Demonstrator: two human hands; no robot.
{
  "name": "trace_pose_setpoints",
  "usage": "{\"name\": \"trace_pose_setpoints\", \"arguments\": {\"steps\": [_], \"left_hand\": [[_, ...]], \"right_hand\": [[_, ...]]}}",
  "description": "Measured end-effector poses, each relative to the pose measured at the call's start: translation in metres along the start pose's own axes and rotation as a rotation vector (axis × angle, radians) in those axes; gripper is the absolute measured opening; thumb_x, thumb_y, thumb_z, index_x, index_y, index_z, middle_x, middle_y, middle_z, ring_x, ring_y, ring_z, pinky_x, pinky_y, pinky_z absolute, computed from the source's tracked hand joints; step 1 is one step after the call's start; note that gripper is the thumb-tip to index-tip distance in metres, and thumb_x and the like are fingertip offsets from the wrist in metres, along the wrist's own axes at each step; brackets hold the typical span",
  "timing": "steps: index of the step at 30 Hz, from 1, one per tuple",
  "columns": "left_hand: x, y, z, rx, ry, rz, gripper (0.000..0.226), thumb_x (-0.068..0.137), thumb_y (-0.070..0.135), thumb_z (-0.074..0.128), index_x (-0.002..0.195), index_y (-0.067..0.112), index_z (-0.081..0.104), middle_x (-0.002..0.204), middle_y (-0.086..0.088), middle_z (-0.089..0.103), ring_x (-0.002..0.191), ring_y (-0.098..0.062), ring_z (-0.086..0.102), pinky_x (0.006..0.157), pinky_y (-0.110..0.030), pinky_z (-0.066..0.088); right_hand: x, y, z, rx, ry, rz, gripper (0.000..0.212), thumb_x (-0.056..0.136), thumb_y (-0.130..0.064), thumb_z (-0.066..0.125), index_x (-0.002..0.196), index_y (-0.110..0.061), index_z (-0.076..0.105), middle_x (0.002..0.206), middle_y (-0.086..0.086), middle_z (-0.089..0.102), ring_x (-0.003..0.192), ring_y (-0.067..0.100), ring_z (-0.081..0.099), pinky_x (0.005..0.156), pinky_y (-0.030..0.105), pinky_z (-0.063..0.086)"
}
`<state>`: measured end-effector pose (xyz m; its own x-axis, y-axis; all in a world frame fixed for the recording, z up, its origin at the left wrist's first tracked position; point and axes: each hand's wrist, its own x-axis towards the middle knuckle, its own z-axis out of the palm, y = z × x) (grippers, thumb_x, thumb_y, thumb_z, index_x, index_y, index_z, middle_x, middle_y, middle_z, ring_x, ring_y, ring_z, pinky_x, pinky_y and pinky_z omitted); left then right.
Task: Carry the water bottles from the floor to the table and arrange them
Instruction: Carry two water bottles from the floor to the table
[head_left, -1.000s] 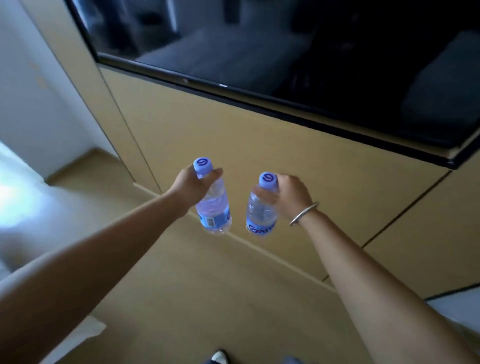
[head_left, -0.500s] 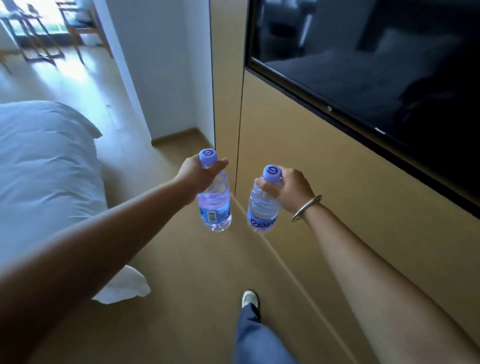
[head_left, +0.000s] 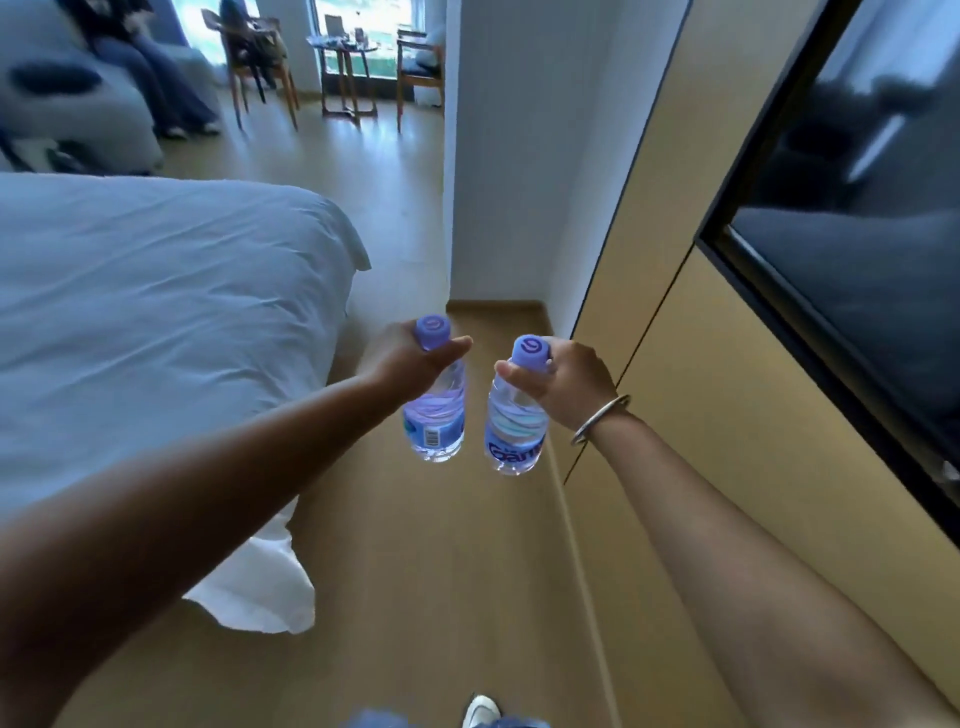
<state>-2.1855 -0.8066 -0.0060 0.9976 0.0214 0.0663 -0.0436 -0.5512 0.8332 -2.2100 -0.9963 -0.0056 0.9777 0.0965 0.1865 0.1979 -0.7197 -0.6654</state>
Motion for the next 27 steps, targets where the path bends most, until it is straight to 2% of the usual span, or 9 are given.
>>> {"name": "trace_pose_setpoints", "arguments": {"steps": [6,10,14,18,22,27], "left_hand": [[0.056,-0.018,-0.014,0.044,0.109,-0.100,0.037,0.078,0.043,0.069,0.056,0.018,0.052,0.063,-0.001,0.057,0.056,-0.013,0.048,0.054,-0.025,0.036],[0.101,-0.040,-0.024,-0.011,0.126,-0.140,0.028,0.079,0.039,0.069,0.070,0.013,0.062,0.071,-0.007,0.060,0.067,-0.018,0.052,0.065,-0.027,0.040],[0.158,-0.064,-0.038,0.013,0.122,-0.182,0.031,0.077,0.044,0.070,0.075,0.013,0.067,0.071,-0.005,0.061,0.069,-0.019,0.055,0.063,-0.027,0.041],[0.232,-0.087,-0.060,-0.019,0.096,-0.172,0.031,0.076,0.043,0.071,0.075,0.013,0.065,0.074,-0.007,0.063,0.069,-0.019,0.055,0.065,-0.027,0.042],[0.310,-0.101,-0.092,-0.021,0.075,-0.164,0.031,0.075,0.042,0.072,0.080,0.012,0.067,0.078,-0.007,0.063,0.073,-0.020,0.056,0.069,-0.027,0.040],[0.395,-0.115,-0.126,-0.008,0.053,-0.116,0.025,0.075,0.042,0.072,0.074,0.020,0.060,0.077,-0.003,0.063,0.072,-0.019,0.056,0.068,-0.027,0.039]], "right_hand": [[0.080,0.006,0.029,0.018,-0.111,-0.101,0.039,0.081,-0.045,0.064,0.076,-0.006,0.064,0.073,0.012,0.066,0.070,0.030,0.060,0.067,0.039,0.049],[0.132,0.009,0.053,0.038,-0.148,-0.136,0.035,0.081,-0.044,0.064,0.068,-0.011,0.060,0.065,0.006,0.060,0.062,0.023,0.052,0.060,0.032,0.042],[0.190,0.008,0.080,0.024,-0.169,-0.152,0.037,0.082,-0.045,0.062,0.073,-0.009,0.062,0.067,0.007,0.062,0.064,0.025,0.057,0.059,0.031,0.044],[0.267,-0.003,0.111,0.014,-0.144,-0.139,0.039,0.083,-0.044,0.061,0.079,-0.005,0.064,0.074,0.014,0.066,0.068,0.029,0.060,0.066,0.040,0.052],[0.345,-0.020,0.137,-0.008,-0.131,-0.111,0.037,0.083,-0.046,0.061,0.075,-0.010,0.061,0.070,0.009,0.064,0.063,0.024,0.054,0.061,0.031,0.045],[0.418,-0.037,0.159,0.016,-0.069,-0.061,0.041,0.083,-0.046,0.061,0.072,-0.007,0.061,0.066,0.011,0.063,0.062,0.028,0.056,0.060,0.034,0.048]]}}
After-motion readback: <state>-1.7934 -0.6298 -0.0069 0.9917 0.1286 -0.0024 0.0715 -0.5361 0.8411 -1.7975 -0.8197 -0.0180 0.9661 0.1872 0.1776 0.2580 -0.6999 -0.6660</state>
